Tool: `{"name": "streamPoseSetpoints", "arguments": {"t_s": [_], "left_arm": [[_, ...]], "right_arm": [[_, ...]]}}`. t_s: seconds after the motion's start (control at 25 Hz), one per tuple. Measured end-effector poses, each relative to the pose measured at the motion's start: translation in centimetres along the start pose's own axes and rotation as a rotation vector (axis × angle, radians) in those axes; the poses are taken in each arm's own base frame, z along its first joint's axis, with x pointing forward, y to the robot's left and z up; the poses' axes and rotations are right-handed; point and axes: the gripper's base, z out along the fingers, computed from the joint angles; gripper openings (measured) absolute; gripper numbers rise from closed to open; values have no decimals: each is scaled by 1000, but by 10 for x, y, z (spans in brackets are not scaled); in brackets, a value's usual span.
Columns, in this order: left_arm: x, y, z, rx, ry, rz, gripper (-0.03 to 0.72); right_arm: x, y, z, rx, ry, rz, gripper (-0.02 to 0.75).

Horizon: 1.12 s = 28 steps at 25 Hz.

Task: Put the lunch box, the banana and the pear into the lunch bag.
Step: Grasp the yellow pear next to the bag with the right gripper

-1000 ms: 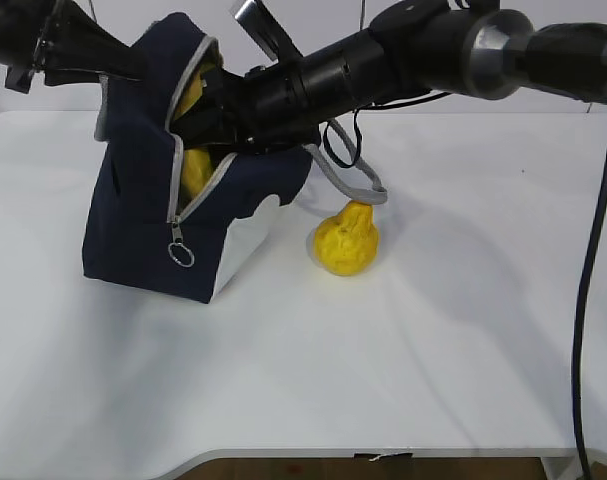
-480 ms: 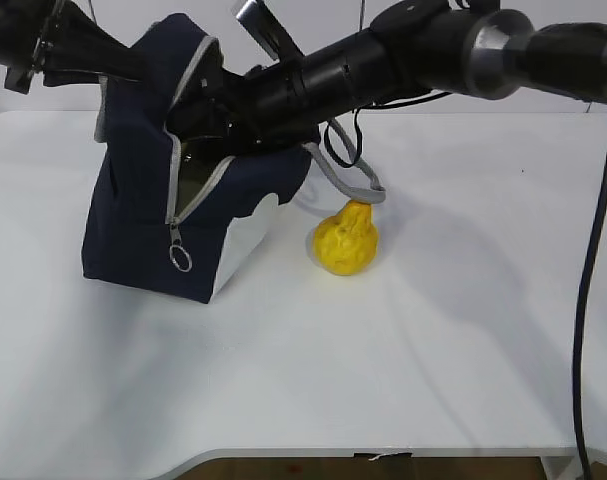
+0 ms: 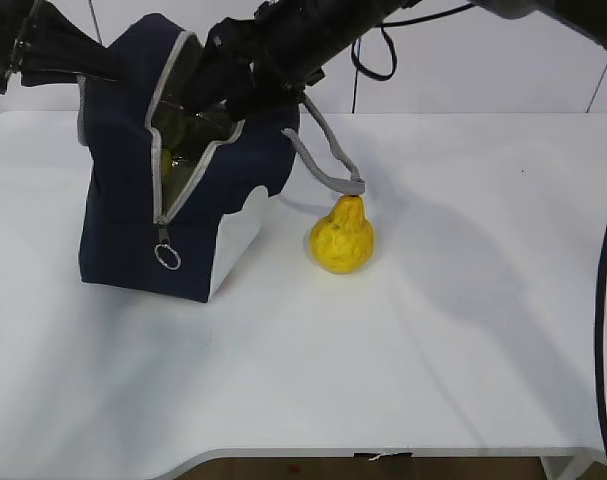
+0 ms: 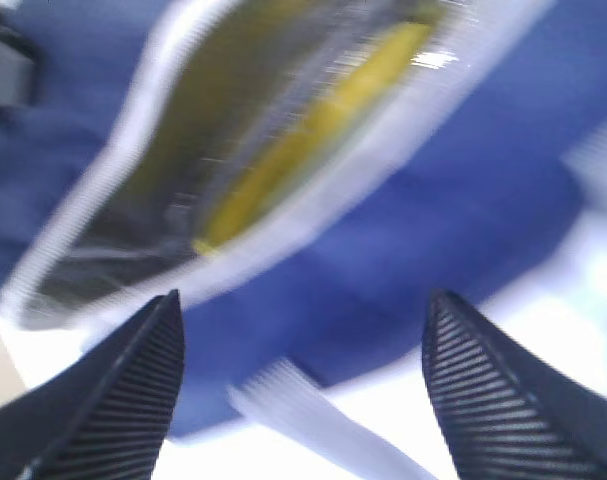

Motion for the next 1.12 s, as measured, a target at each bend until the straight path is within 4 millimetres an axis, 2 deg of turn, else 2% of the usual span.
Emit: {"name": "streamPoseSetpoints", "arguments": {"t_s": [0.28, 0.52, 0.64, 0.76, 1.12], "left_arm": [[2, 13, -8, -78, 31, 11, 10], [4, 22, -14, -140, 50, 21, 10], [5, 28, -16, -213, 74, 20, 10], [7, 33, -17, -265, 100, 20, 10], [9, 36, -18, -295, 121, 29, 10]], "right_arm": [[-7, 3, -25, 195, 33, 6, 587], [-14, 16, -68, 422, 13, 60, 560], [-15, 23, -81, 472, -12, 117, 538], [-6, 23, -81, 485, 16, 170, 531], [35, 3, -55, 492, 195, 277, 529]]}}
